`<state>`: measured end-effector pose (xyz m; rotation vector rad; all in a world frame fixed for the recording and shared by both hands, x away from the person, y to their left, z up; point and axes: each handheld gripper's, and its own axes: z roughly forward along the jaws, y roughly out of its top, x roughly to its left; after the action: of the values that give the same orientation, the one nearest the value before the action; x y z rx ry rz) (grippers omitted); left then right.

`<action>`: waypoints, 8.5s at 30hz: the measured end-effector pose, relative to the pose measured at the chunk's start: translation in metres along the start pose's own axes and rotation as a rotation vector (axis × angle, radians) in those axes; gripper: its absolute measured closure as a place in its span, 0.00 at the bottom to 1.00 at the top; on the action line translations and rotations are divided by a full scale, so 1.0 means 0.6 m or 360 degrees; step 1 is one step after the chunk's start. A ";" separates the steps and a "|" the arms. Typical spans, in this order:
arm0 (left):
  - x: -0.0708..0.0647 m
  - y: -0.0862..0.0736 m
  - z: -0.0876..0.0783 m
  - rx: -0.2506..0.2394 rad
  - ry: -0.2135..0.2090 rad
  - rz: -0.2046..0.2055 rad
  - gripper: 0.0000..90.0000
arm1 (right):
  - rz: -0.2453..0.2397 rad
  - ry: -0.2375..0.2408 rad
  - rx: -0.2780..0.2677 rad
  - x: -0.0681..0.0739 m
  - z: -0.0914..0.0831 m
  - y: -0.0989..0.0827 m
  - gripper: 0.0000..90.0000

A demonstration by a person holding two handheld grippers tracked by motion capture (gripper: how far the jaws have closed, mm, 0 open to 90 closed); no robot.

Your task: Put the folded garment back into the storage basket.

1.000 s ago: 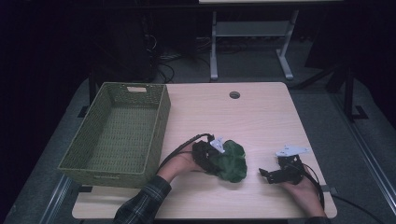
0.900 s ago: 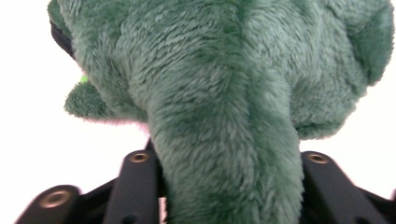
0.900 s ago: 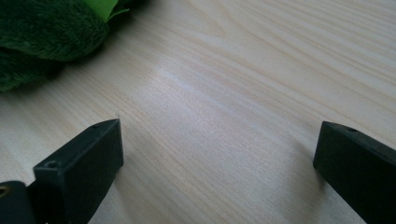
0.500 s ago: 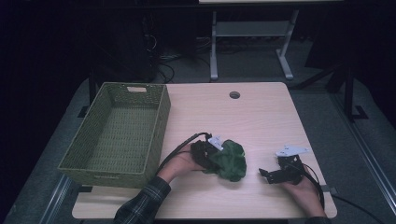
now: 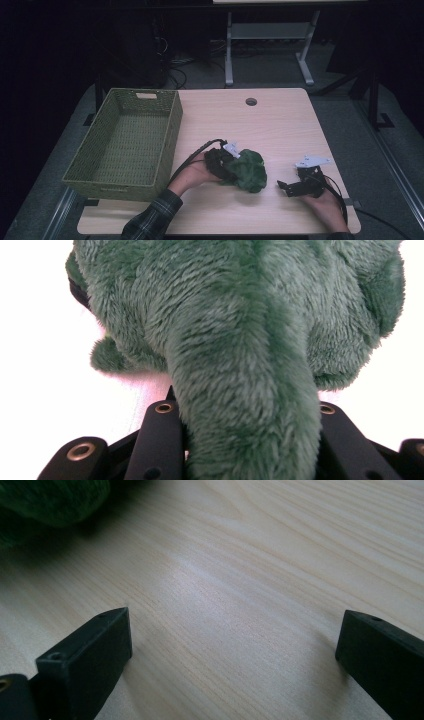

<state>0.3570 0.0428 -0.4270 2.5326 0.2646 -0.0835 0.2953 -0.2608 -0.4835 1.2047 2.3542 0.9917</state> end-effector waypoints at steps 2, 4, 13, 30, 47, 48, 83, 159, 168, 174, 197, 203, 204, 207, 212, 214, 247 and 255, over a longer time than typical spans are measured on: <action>-0.004 0.004 -0.008 -0.0025 0.0002 -0.0034 0.72 | 0.0002 0.0000 0.0001 0.000 0.000 0.000 0.01; -0.005 0.010 -0.019 -0.0008 0.0011 -0.0025 0.72 | 0.0002 0.0000 0.0001 0.000 0.000 0.000 0.01; -0.008 0.015 -0.074 -0.0055 0.0054 -0.0110 0.72 | -0.0002 -0.0001 0.0000 0.000 0.000 0.000 0.01; 0.002 0.007 -0.158 -0.0060 0.0184 -0.0220 0.72 | 0.0007 -0.0012 0.0000 0.001 0.000 0.000 0.01; 0.011 -0.026 -0.238 -0.0113 0.0276 -0.0301 0.72 | 0.0014 -0.0012 0.0003 0.001 0.000 0.000 0.01; 0.011 -0.028 -0.241 -0.0114 0.0283 -0.0306 0.72 | 0.0013 -0.0012 0.0002 0.001 0.000 0.000 0.01; 0.045 -0.212 -0.389 -0.0251 0.0655 -0.0698 0.71 | 0.0008 -0.0013 -0.0002 0.001 0.000 0.000 0.01; 0.128 -0.345 -0.301 0.0042 0.0809 -0.0969 0.19 | 0.0007 -0.0010 -0.0001 0.001 0.000 0.000 0.01; 0.115 -0.326 -0.329 -0.0090 0.0865 -0.0950 0.17 | 0.0008 -0.0011 0.0000 0.002 -0.001 -0.001 0.01; 0.101 -0.302 -0.339 -0.0192 0.0873 -0.0930 0.17 | 0.0011 -0.0011 0.0002 0.002 -0.001 -0.001 0.01; 0.036 -0.153 -0.312 -0.0465 0.0759 -0.0692 0.17 | 0.0012 -0.0011 0.0002 0.002 -0.001 -0.001 0.01; 0.014 -0.112 -0.278 -0.0475 0.0713 -0.0618 0.17 | 0.0012 -0.0012 0.0001 0.002 -0.001 -0.001 0.01; 0.012 -0.108 -0.273 -0.0477 0.0707 -0.0613 0.17 | 0.0012 -0.0011 0.0001 0.002 -0.001 -0.001 0.01; 0.005 -0.093 -0.250 -0.0475 0.0691 -0.0596 0.17 | 0.0011 -0.0012 0.0002 0.002 -0.001 -0.001 0.01; -0.004 -0.071 -0.212 -0.0457 0.0643 -0.0552 0.17 | 0.0012 -0.0011 0.0001 0.002 -0.001 -0.001 0.01; -0.007 -0.063 -0.196 -0.0450 0.0640 -0.0539 0.17 | 0.0012 -0.0011 0.0002 0.002 -0.001 -0.001 0.01; 0.006 -0.112 -0.012 -0.0289 0.0659 -0.0498 0.17 | 0.0012 -0.0011 0.0003 0.002 -0.001 -0.001 0.01; 0.010 -0.125 0.003 -0.0239 0.0647 -0.0517 0.17 | 0.0005 -0.0008 -0.0001 0.002 -0.001 -0.001 0.01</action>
<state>0.3470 0.1037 -0.4703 2.3167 0.8099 0.3170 0.2939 -0.2603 -0.4834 1.2095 2.3491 0.9889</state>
